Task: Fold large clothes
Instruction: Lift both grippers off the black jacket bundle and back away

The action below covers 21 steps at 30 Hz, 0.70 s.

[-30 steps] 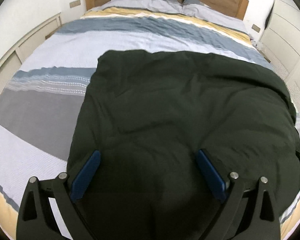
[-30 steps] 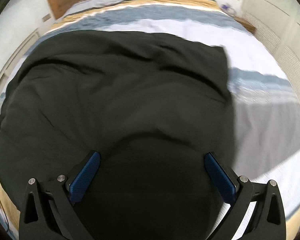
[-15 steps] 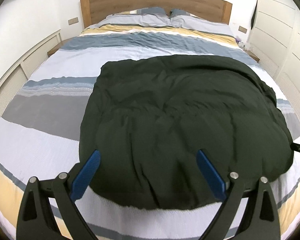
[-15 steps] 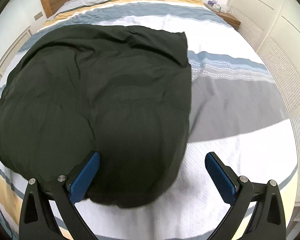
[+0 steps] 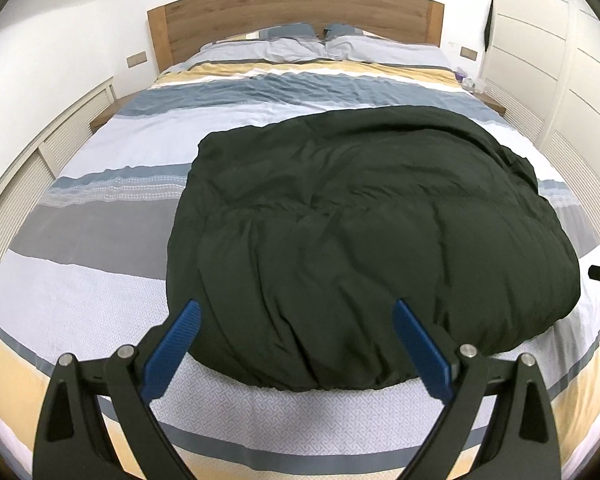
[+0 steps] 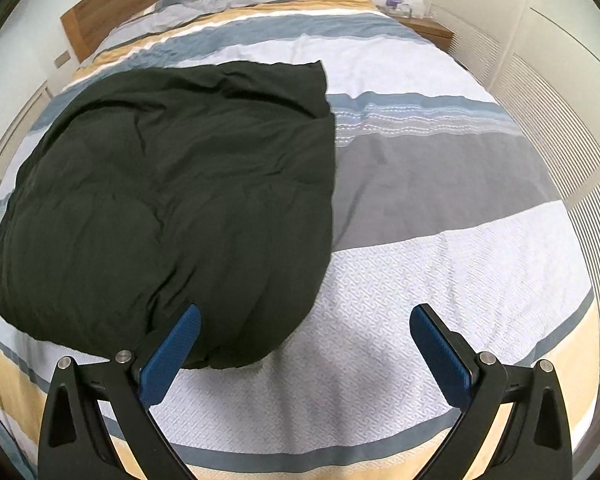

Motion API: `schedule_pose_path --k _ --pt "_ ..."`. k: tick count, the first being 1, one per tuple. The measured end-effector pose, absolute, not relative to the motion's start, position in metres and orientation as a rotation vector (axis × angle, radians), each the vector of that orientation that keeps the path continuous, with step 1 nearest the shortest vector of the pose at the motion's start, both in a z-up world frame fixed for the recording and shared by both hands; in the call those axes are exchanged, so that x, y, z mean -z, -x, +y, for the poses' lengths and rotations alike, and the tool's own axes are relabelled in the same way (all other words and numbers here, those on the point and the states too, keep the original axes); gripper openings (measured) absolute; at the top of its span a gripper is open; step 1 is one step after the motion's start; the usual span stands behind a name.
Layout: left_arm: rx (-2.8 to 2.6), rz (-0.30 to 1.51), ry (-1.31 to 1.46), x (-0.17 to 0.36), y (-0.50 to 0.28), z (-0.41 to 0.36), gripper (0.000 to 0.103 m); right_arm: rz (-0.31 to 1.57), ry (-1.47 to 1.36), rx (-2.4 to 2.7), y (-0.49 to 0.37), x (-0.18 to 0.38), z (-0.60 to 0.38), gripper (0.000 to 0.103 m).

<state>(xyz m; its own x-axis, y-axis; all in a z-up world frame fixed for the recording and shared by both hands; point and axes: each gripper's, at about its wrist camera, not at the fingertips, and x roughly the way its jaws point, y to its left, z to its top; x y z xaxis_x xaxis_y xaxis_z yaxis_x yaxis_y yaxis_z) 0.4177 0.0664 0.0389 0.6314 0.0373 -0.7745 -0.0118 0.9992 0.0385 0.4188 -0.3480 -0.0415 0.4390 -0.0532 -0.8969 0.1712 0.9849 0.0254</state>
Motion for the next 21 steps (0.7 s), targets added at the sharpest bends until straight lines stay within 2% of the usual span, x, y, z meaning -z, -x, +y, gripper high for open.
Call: schedule_pose_path --k 21 --pt "-0.031 0.997 -0.056 -0.022 -0.427 0.062 0.098 1.110 -0.168 0.157 -0.422 0.046 -0.359 0.102"
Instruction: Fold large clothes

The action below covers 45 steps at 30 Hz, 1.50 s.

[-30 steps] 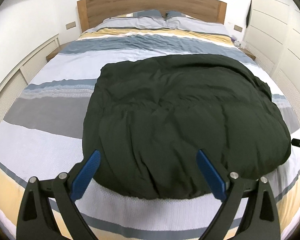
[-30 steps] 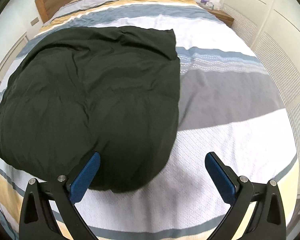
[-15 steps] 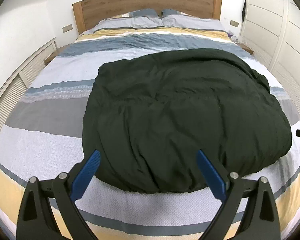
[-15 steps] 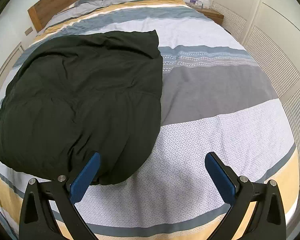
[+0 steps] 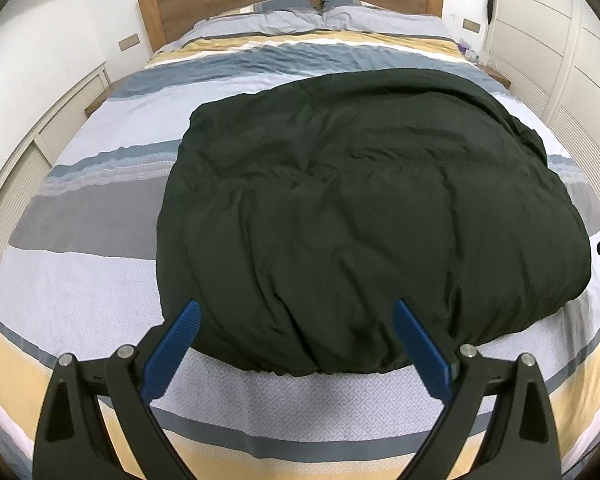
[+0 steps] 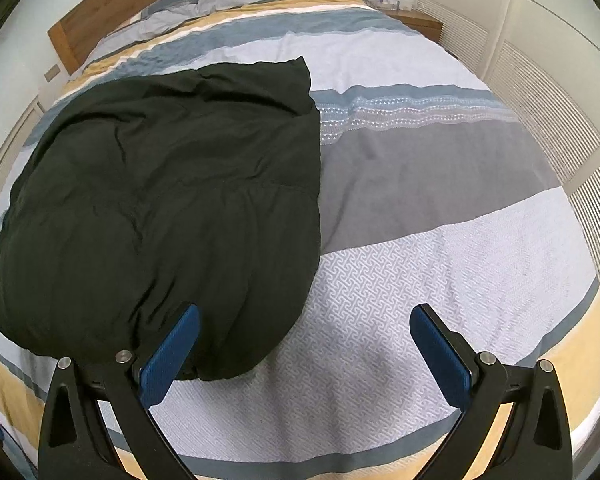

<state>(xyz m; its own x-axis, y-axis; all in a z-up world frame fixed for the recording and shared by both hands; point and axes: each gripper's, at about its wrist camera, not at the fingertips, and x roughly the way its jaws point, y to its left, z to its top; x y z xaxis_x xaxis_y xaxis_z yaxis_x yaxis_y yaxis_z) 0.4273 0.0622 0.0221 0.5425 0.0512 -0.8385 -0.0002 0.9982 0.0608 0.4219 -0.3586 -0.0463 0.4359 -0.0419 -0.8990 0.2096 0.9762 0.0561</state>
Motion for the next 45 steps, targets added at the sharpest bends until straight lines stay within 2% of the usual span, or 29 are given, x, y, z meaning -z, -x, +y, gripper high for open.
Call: schedule_pose_path --k 14,28,37,45 --pt "0.015 1.014 -0.020 -0.024 -0.440 0.064 0.098 1.106 -0.201 0.150 -0.437 0.046 -0.363 0.102" --pt "-0.036 0.998 0.049 -0.036 -0.456 0.108 0.098 1.122 -0.221 0.094 -0.457 0.048 -0.362 0.102" --pt "-0.111 0.975 0.117 -0.041 -0.476 0.165 0.098 1.149 -0.229 0.042 -0.467 0.052 -0.363 0.102" --pt "-0.018 1.042 0.430 -0.012 -0.527 0.253 0.098 1.158 -0.309 -0.019 -0.484 0.059 -0.377 0.102"
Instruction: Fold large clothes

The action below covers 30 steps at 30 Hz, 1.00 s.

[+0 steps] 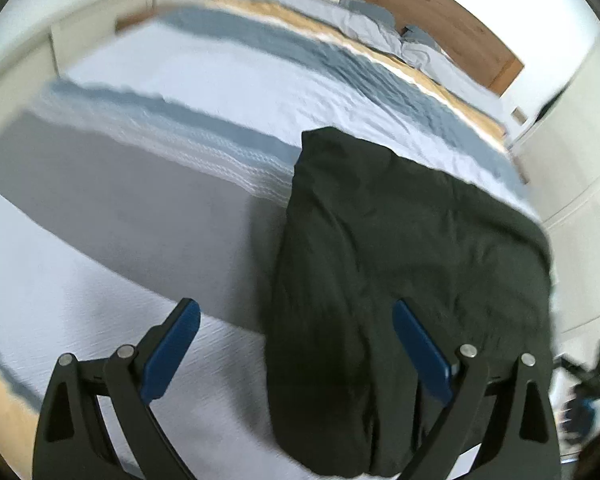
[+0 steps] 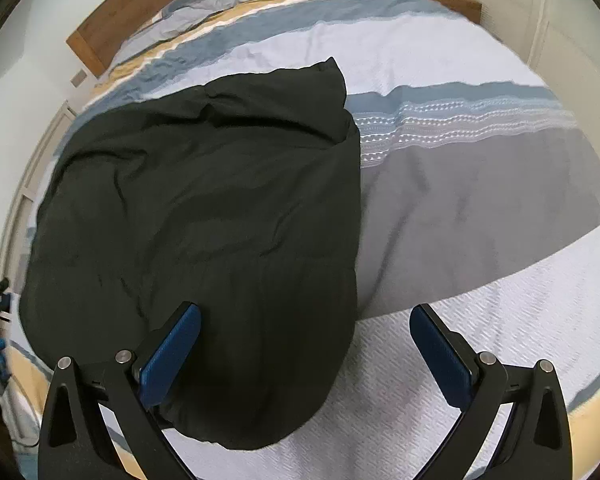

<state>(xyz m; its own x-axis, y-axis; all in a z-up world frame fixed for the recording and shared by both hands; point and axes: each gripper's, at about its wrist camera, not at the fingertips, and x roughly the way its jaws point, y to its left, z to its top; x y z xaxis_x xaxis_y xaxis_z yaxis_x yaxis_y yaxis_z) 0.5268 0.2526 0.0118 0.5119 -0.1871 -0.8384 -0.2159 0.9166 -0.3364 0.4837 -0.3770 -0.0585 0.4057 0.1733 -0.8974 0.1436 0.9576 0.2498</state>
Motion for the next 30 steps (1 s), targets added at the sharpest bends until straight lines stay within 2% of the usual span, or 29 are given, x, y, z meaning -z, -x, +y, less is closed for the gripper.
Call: schedule_pose_path --k 12,23,30 --pt "0.328 1.100 0.888 0.061 -0.591 0.276 0.098 1.174 -0.522 -0.168 -0.524 0.086 -0.401 0.102" --pt "0.440 1.166 0.955 0.110 -0.609 0.276 0.098 1.222 -0.711 -0.356 -0.567 0.144 -0.413 0.102" --pt "0.508 1.204 1.014 0.133 -0.613 0.261 0.103 1.234 -0.756 -0.495 -0.591 0.171 -0.385 0.102"
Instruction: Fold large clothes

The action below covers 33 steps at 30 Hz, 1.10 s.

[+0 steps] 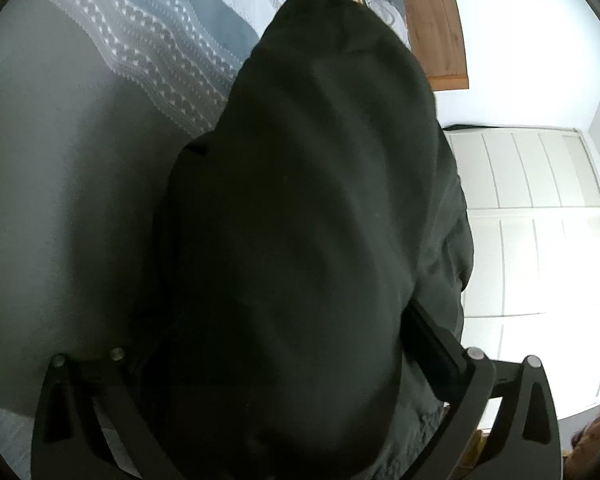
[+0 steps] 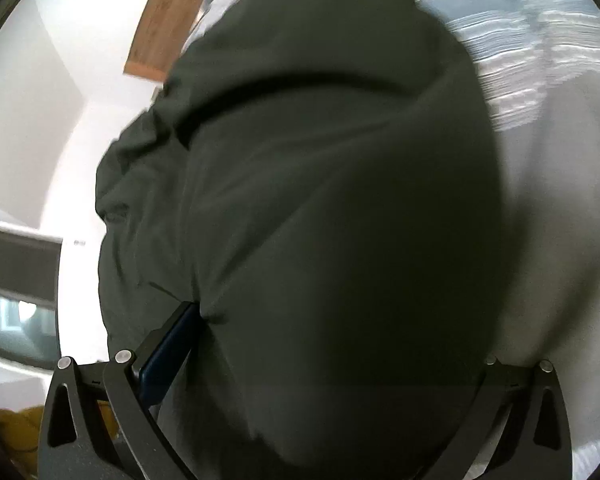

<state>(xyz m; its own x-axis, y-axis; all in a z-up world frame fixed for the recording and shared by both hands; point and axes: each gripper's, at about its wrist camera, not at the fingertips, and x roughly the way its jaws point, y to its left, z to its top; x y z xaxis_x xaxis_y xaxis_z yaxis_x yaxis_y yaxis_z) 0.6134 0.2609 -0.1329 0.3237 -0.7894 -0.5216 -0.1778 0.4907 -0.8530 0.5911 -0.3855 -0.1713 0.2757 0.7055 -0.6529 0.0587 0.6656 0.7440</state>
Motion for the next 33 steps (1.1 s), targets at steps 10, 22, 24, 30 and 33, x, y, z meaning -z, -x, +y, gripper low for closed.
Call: schedule_pose_path --k 10,22,24,30,33 --pt "0.536 1.198 1.055 0.147 -0.609 0.246 0.103 1.228 -0.779 -0.583 -0.612 0.190 -0.356 0.102" --pt "0.482 1.193 0.974 0.135 -0.598 0.204 0.098 1.238 -0.748 -0.505 -0.612 0.183 -0.331 0.095" --pt "0.488 1.177 0.999 0.135 -0.596 0.200 0.083 1.231 -0.760 -0.506 -0.611 0.181 -0.328 0.076" --pt "0.442 1.102 1.043 0.122 -0.575 0.197 0.036 1.212 -0.748 -0.501 -0.605 0.162 -0.313 0.037" --pt "0.447 1.065 1.062 0.109 -0.567 0.195 0.029 1.206 -0.699 -0.476 -0.603 0.147 -0.303 0.027"
